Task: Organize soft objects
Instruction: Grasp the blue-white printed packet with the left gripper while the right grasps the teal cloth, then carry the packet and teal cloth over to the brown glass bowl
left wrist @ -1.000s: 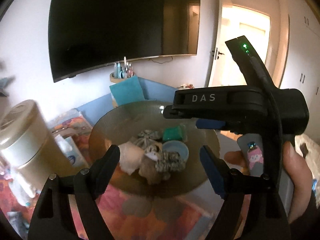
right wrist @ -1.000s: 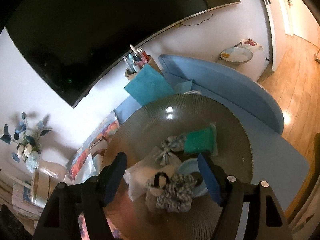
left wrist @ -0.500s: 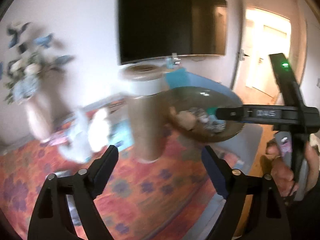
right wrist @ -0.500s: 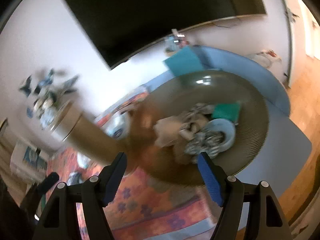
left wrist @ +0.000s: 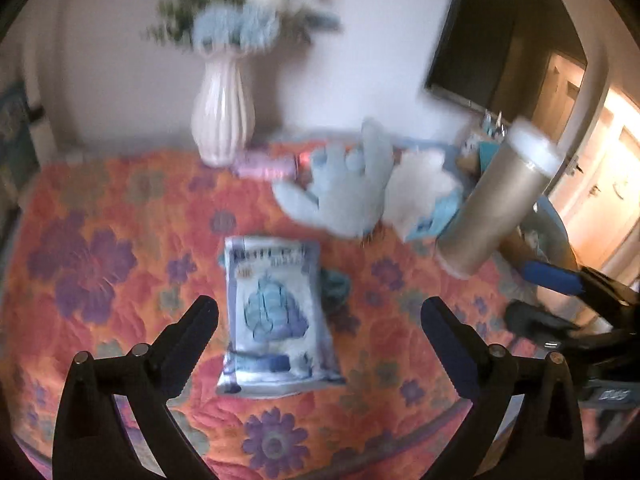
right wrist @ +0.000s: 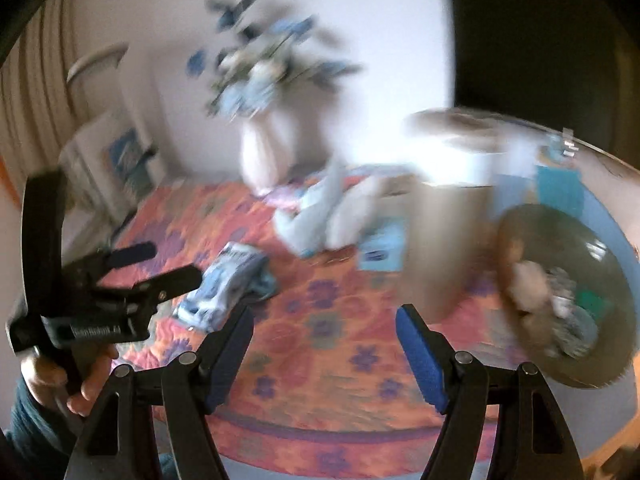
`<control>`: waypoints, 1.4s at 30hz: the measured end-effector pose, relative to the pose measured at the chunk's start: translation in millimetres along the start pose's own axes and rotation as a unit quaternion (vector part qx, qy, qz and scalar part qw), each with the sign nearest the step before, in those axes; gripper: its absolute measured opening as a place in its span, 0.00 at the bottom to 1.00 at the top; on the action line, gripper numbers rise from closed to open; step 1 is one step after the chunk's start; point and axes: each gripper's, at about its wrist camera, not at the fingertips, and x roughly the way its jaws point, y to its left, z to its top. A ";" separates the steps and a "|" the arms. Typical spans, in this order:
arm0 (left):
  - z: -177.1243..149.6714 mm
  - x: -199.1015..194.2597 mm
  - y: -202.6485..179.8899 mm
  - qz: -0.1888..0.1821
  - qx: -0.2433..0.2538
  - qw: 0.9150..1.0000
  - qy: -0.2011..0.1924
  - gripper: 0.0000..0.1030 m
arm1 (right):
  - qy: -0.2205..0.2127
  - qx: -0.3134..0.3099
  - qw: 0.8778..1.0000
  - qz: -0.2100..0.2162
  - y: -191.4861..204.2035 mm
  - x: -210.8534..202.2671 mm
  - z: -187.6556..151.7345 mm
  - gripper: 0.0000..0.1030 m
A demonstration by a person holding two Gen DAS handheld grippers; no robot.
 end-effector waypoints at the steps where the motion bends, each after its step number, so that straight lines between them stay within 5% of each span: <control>1: -2.6 7.8 3.3 0.002 -0.002 1.000 0.011 0.97 | 0.009 0.001 1.000 0.007 5.3 14.4 1.1 0.70; 5: -12.4 38.7 17.1 0.059 -0.009 0.997 0.040 0.97 | 0.058 0.045 0.995 0.075 4.8 78.6 8.3 0.58; 10: -18.0 54.0 32.4 0.009 -0.036 0.997 0.060 0.97 | 0.082 0.068 0.990 0.093 -0.6 121.4 14.2 0.57; 17: -23.5 61.4 24.2 0.019 -0.015 0.998 0.052 0.96 | 0.098 0.075 0.986 0.114 6.2 157.6 19.7 0.56; 23: -23.4 54.0 30.9 -0.004 -0.028 0.999 0.031 0.69 | 0.089 0.064 0.988 0.108 14.6 166.8 14.6 0.56; 24: -23.2 52.7 32.5 -0.006 -0.031 0.999 0.027 0.57 | 0.089 0.065 0.988 0.111 14.8 167.5 14.7 0.53; 28: -26.4 40.3 41.8 -0.004 -0.054 0.998 0.015 0.50 | 0.090 0.060 0.988 0.110 17.6 167.8 12.3 0.10; 39: -40.4 4.9 102.7 0.053 -0.112 0.992 -0.017 0.49 | 0.069 0.043 0.994 0.068 16.5 128.5 -0.3 0.09; 42: -43.8 12.6 105.4 0.054 -0.118 0.991 -0.012 0.49 | 0.098 0.039 0.992 0.063 16.5 133.5 4.3 0.20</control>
